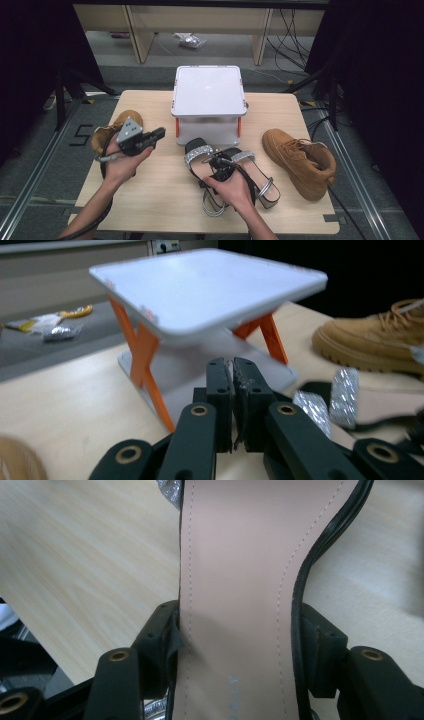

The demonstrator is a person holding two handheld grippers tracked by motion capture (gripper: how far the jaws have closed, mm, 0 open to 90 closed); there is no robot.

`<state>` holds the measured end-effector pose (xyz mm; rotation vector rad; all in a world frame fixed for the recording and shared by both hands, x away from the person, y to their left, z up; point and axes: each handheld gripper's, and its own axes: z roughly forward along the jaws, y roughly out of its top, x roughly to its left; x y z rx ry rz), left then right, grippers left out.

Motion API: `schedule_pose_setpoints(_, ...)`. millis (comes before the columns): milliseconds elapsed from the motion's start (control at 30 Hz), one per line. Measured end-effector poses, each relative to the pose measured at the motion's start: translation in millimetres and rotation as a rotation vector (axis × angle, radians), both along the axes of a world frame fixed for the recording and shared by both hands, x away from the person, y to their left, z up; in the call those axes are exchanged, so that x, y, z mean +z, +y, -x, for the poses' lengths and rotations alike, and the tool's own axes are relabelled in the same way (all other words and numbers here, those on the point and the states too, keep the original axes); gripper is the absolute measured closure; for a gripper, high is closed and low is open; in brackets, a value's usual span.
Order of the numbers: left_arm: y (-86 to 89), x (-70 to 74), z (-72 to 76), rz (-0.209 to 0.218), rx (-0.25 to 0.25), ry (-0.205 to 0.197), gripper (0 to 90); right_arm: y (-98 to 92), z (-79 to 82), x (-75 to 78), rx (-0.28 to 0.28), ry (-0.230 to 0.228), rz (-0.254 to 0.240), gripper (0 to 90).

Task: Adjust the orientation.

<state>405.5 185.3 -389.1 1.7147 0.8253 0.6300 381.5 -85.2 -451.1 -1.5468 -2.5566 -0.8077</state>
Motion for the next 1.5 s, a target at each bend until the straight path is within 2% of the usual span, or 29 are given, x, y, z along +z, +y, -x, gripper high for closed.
schedule_pose_setpoints(33,-4.9,9.6,-18.0,-0.011,0.002,-0.030,85.3,-0.3,-0.7,1.2,-0.005,-0.005,-0.026,43.3)
schedule_pose_setpoints(67,-7.0,12.4,-23.3,-0.008,0.004,-0.036,85.3,-1.4,-3.4,1.7,-0.005,-0.017,-0.027,43.3)
schedule_pose_setpoints(100,-9.7,16.1,-29.9,-0.009,0.006,-0.044,85.4,-1.1,-4.0,2.7,-0.027,-0.001,-0.020,43.3)
schedule_pose_setpoints(167,-16.6,21.7,-41.7,-0.012,0.004,-0.057,85.3,-3.0,-8.1,5.0,-0.015,-0.012,-0.035,43.3)
schedule_pose_setpoints(200,-20.4,23.1,-47.4,-0.010,0.008,-0.056,85.4,-3.4,-10.5,4.7,-0.013,-0.027,-0.034,43.3)
schedule_pose_setpoints(233,-23.6,23.4,-53.4,-0.017,0.012,-0.055,85.7,-3.4,-11.5,7.0,-0.029,-0.011,-0.037,43.3)
schedule_pose_setpoints(267,-26.5,22.9,-59.3,-0.030,0.019,-0.050,86.1,-3.7,-14.0,7.2,-0.038,-0.020,-0.037,43.3)
schedule_pose_setpoints(400,-37.6,16.0,-76.2,-0.071,0.029,-0.012,87.9,-2.9,-23.3,11.3,-0.059,-0.021,-0.034,43.3)
schedule_pose_setpoints(433,-40.1,14.1,-78.4,-0.066,0.031,0.001,88.7,-2.8,-26.0,11.9,-0.061,-0.029,-0.035,43.3)
schedule_pose_setpoints(467,-41.9,12.7,-80.3,-0.066,0.032,0.014,89.1,-2.9,-28.8,12.3,-0.058,-0.043,-0.047,43.3)
schedule_pose_setpoints(500,-43.9,11.5,-81.8,-0.073,0.035,0.022,89.3,-2.8,-30.7,13.6,-0.069,-0.032,-0.055,43.3)
schedule_pose_setpoints(567,-46.8,8.3,-84.7,-0.089,0.042,0.028,89.4,-1.5,-36.8,13.2,-0.074,-0.059,-0.044,43.3)
schedule_pose_setpoints(633,-48.0,5.0,-87.6,-0.094,0.049,0.031,89.5,1.9,-42.0,14.1,-0.105,-0.044,-0.039,43.3)
schedule_pose_setpoints(667,-48.0,3.7,-88.8,-0.101,0.053,0.034,89.5,1.9,-45.3,13.6,-0.095,-0.060,-0.039,43.3)
schedule_pose_setpoints(767,-47.5,2.6,-90.3,-0.096,0.060,0.029,89.5,5.7,-52.5,15.8,-0.121,-0.059,-0.035,43.3)
schedule_pose_setpoints(800,-47.7,2.9,-90.5,-0.108,0.063,0.025,89.6,6.4,-55.1,15.7,-0.103,-0.073,-0.044,43.3)
schedule_pose_setpoints(833,-48.3,3.0,-90.5,-0.114,0.062,0.024,89.5,9.3,-57.4,17.1,-0.131,-0.058,-0.036,43.3)
schedule_pose_setpoints(867,-48.7,2.9,-90.7,-0.115,0.060,0.024,89.6,9.3,-61.1,16.4,-0.116,-0.077,-0.028,43.3)
schedule_pose_setpoints(900,-48.4,2.9,-91.0,-0.116,0.058,0.025,89.6,11.5,-63.0,17.6,-0.139,-0.051,-0.019,43.3)
schedule_pose_setpoints(933,-48.1,2.8,-91.1,-0.112,0.060,0.028,89.6,11.1,-66.3,15.9,-0.116,-0.083,-0.021,43.3)
schedule_pose_setpoints(967,-47.7,2.6,-91.4,-0.108,0.059,0.028,89.6,14.2,-67.1,17.7,-0.161,-0.042,-0.007,43.3)
schedule_pose_setpoints(1000,-47.3,2.6,-91.4,-0.107,0.058,0.031,89.6,14.8,-70.4,16.4,-0.153,-0.060,-0.015,43.3)
schedule_pose_setpoints(1133,-46.5,2.6,-91.9,-0.100,0.057,0.036,89.6,20.8,-75.9,15.6,-0.192,-0.036,-0.006,43.3)
schedule_pose_setpoints(1167,-46.7,2.9,-91.9,-0.103,0.058,0.036,89.6,19.1,-77.9,13.1,-0.146,-0.070,-0.011,43.3)
schedule_pose_setpoints(1200,-47.0,3.2,-91.8,-0.107,0.059,0.038,89.6,22.6,-78.5,13.7,-0.181,-0.042,-0.010,43.3)
schedule_pose_setpoints(1233,-47.5,3.1,-91.8,-0.108,0.059,0.037,89.6,24.8,-80.3,13.0,-0.191,-0.038,-0.008,43.3)
schedule_pose_setpoints(1267,-47.7,3.2,-91.7,-0.112,0.060,0.036,89.6,25.3,-84.1,10.3,-0.160,-0.076,-0.028,43.3)
schedule_pose_setpoints(1333,-48.2,3.1,-91.2,-0.118,0.060,0.033,89.6,27.7,-86.5,8.5,-0.171,-0.089,-0.029,43.3)
schedule_pose_setpoints(1500,-46.7,2.3,-91.9,-0.092,0.056,0.038,89.6,35.5,-95.8,6.4,-0.176,-0.100,-0.007,43.2)
